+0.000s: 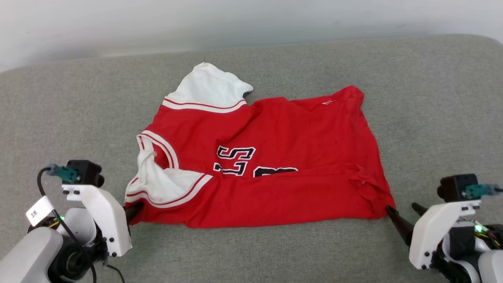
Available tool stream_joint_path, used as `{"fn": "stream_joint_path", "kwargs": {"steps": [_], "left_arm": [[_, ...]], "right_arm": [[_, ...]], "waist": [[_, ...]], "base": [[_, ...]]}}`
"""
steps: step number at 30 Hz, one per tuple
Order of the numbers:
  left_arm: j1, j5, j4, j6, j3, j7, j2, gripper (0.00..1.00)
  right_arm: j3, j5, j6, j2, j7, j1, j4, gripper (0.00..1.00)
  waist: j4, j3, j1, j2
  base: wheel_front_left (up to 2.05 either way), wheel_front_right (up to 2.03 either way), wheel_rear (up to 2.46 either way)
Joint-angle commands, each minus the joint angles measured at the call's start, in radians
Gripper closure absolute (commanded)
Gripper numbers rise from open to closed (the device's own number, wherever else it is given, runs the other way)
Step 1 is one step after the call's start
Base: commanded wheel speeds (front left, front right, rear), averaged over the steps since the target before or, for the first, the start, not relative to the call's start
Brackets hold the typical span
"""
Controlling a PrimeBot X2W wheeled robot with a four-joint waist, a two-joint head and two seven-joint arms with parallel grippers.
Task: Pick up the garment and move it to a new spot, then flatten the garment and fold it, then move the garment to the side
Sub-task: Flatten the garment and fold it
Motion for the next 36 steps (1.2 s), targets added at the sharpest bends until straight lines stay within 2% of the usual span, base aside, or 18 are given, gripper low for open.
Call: {"fn": "stream_joint_path", "kwargs": {"steps": [1, 9, 14, 15, 16, 17, 25, 36], "left_arm": [[-0.012, 0.008, -0.018, 0.006, 0.003, -0.008, 0.004, 1.00], [-0.031, 0.019, -0.070, 0.016, 0.000, -0.009, -0.002, 1.00], [-0.025, 0.009, -0.070, 0.011, 0.001, -0.012, -0.007, 1.00], [-0.024, 0.008, -0.069, 0.008, 0.001, -0.015, -0.008, 1.00], [-0.024, 0.007, -0.067, 0.007, 0.002, -0.016, -0.009, 1.00], [-0.025, 0.008, -0.065, 0.007, 0.003, -0.019, -0.009, 1.00], [0.036, -0.003, -0.051, 0.025, 0.016, -0.064, -0.016, 1.00], [0.222, -0.035, -0.092, 0.089, 0.029, -0.129, -0.017, 1.00]], "right_arm": [[0.017, 0.005, 0.000, -0.006, 0.022, -0.027, 0.012, 0.00], [0.091, 0.033, 0.000, -0.007, 0.107, -0.110, 0.113, 0.00], [0.137, 0.069, 0.000, 0.021, 0.200, -0.112, 0.212, 0.00], [0.143, 0.071, 0.000, 0.022, 0.212, -0.112, 0.220, 0.53], [0.145, 0.072, 0.001, 0.021, 0.212, -0.117, 0.221, 0.80], [0.144, 0.074, 0.001, 0.018, 0.212, -0.124, 0.223, 1.00], [0.162, 0.082, 0.000, -0.024, 0.178, -0.175, 0.193, 1.00], [0.191, 0.130, 0.000, -0.067, 0.185, -0.084, 0.157, 1.00]], "waist": [[0.012, 0.017, 0.0000, -0.0001], [0.040, 0.067, 0.0000, -0.0001], [0.050, 0.077, 0.0000, -0.0001], [0.051, 0.077, 0.0000, -0.0001], [0.052, 0.078, 0.0000, -0.0001], [0.053, 0.078, 0.0000, -0.0001], [0.040, 0.016, 0.0000, -0.0001], [0.053, -0.141, 0.0000, -0.0001]], "base": [[0.00, 0.00, 0.00], [0.00, 0.00, 0.00], [0.00, 0.00, 0.00], [0.00, 0.00, 0.00], [0.00, 0.00, 0.00], [0.00, 0.00, 0.00], [0.00, 0.00, 0.00], [0.00, 0.00, 0.00]]}}
